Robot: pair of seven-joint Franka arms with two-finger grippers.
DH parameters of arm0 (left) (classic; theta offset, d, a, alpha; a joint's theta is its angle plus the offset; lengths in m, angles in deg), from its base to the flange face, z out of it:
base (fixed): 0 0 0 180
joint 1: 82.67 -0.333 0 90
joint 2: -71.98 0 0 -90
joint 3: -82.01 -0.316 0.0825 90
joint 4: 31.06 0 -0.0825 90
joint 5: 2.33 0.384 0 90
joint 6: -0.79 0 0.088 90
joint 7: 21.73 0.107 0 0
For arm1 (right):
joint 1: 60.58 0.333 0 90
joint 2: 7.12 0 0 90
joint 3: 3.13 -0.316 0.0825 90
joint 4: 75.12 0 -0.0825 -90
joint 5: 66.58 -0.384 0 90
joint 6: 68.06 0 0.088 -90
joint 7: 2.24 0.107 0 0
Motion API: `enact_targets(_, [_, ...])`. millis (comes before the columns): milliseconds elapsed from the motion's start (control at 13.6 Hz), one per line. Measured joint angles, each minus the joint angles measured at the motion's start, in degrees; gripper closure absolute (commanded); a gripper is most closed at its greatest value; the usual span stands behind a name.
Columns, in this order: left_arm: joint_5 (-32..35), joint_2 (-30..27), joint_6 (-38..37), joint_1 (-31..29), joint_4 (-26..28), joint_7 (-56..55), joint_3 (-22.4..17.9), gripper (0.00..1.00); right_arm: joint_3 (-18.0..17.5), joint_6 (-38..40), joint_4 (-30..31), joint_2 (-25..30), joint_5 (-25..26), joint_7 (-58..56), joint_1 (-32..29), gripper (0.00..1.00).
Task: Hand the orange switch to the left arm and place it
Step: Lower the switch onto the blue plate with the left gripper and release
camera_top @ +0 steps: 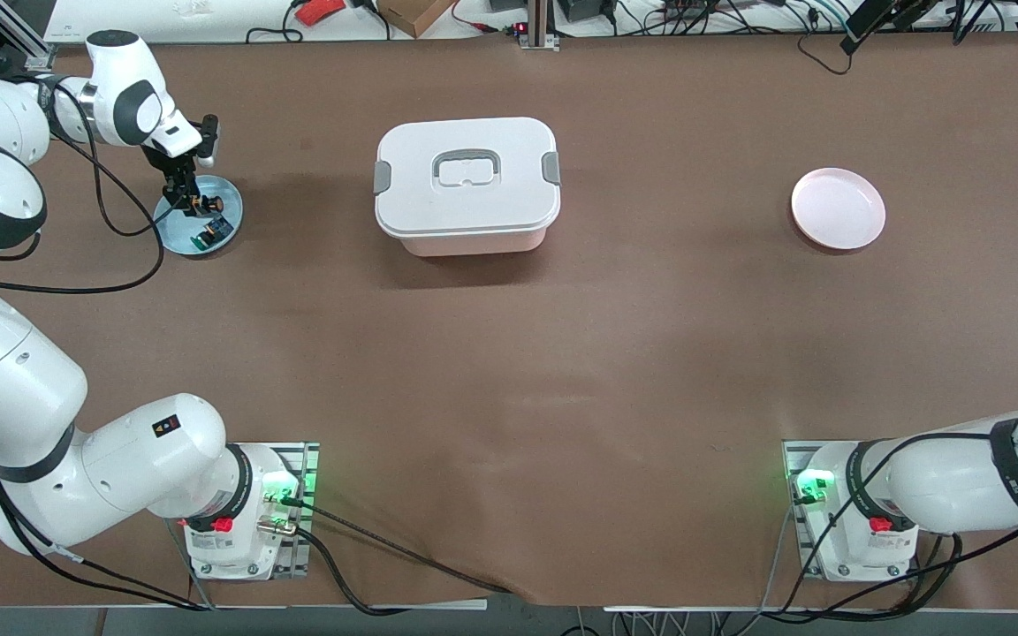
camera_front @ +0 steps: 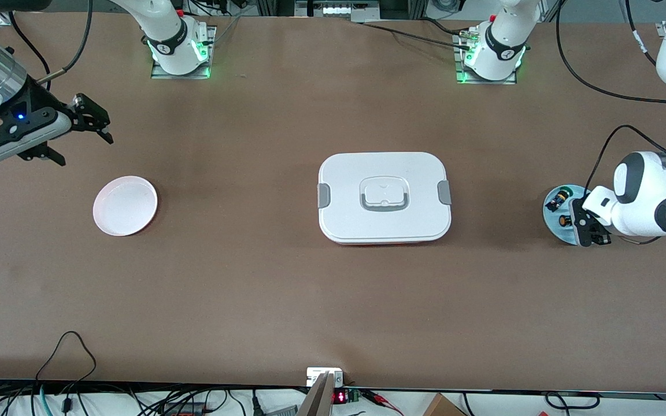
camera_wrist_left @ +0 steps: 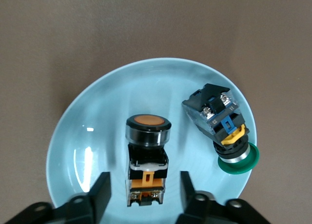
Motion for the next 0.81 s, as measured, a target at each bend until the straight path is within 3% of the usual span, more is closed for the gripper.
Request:
enact_targets(220, [-0.1, -1.6, -6.3, -0.17, -2.27, -0.64, 3.2, 0.0, 0.15, 2.63, -0.75, -0.09, 2.07, 3.38, -0.23, 0.0])
enact_targets(440, [-3.12, -4.79, -18.29, -0.21, -6.45, -5.6, 6.56, 0.0, 0.71, 2.7, -1.31, -0.53, 2.38, 3.7, -0.58, 0.0])
enact_targets(807, [-4.48, -7.8, -39.38, -0.18, -18.07, -29.39, 18.32, 0.0, 0.93, 3.66, -2.91, -1.01, 3.39, 3.71, -1.0, 0.0])
